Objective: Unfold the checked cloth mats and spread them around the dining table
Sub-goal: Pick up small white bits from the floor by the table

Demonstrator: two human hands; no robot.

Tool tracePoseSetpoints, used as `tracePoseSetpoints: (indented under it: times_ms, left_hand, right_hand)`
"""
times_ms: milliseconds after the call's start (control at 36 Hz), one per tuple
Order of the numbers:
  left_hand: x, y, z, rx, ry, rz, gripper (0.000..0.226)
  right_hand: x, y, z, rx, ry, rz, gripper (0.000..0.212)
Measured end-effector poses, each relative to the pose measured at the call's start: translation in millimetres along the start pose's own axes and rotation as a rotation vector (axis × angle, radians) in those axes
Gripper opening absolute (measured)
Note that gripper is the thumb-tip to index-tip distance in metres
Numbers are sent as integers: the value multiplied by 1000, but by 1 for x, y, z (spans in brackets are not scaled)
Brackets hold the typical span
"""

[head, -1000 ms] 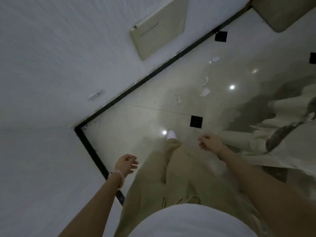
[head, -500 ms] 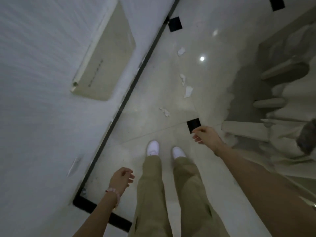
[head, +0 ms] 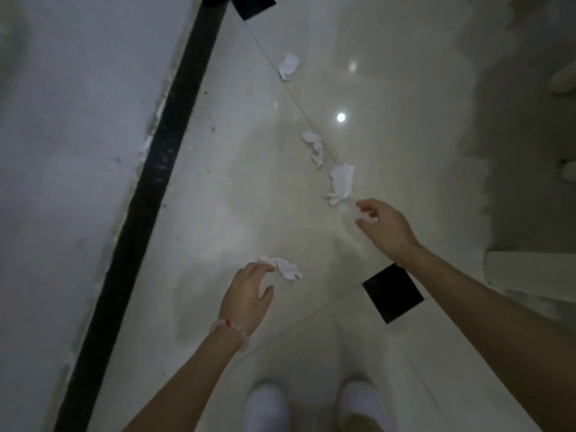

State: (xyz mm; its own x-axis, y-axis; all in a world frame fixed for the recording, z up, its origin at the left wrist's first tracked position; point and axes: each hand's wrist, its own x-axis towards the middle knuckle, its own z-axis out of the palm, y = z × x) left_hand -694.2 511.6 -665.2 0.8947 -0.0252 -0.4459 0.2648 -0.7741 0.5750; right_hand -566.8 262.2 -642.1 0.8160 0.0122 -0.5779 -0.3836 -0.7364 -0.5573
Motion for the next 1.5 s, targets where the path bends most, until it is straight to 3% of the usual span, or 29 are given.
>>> tracePoseSetpoints:
  times_ms: [194,278,417,500,639,806,944,1139,1250,1500]
  left_hand:
    - [68,-47,71,188,92,234,67]
    - [71,-54,87,237,167,340,62]
    - [72,-53,103,180,363,421,29]
    - [72,-50,105,202,417,401,19]
    - [63,-38,86,53,295,289,23]
    - [7,23,16,-270,262,62,12]
    - [-53,88,-59,-533,223,-176,24]
    - [-142,187,-196,-615,133,-215,17]
    - [-188,237,-274,-594,107,-238,19]
    - [-299,352,-408,-604,230,-149,10]
  right_hand:
    - [116,33,52,-230,102,-202,77]
    - [131,39,64,-348,273,-307,65]
    - [134,42,77,-252,488,-480,27]
    - [127,41,81,-195,471,-447,19]
    - [100,41,78,-77,381,-266,19]
    - [17,27,47,77,245,-54,19]
    - [-80,-13,-11,239,191,59,11]
    - [-206,-111,-124,282,185,101,19]
    - [-275,-167,-180,352,96,91,25]
    - [-427,-255,-279,462,71,6,26]
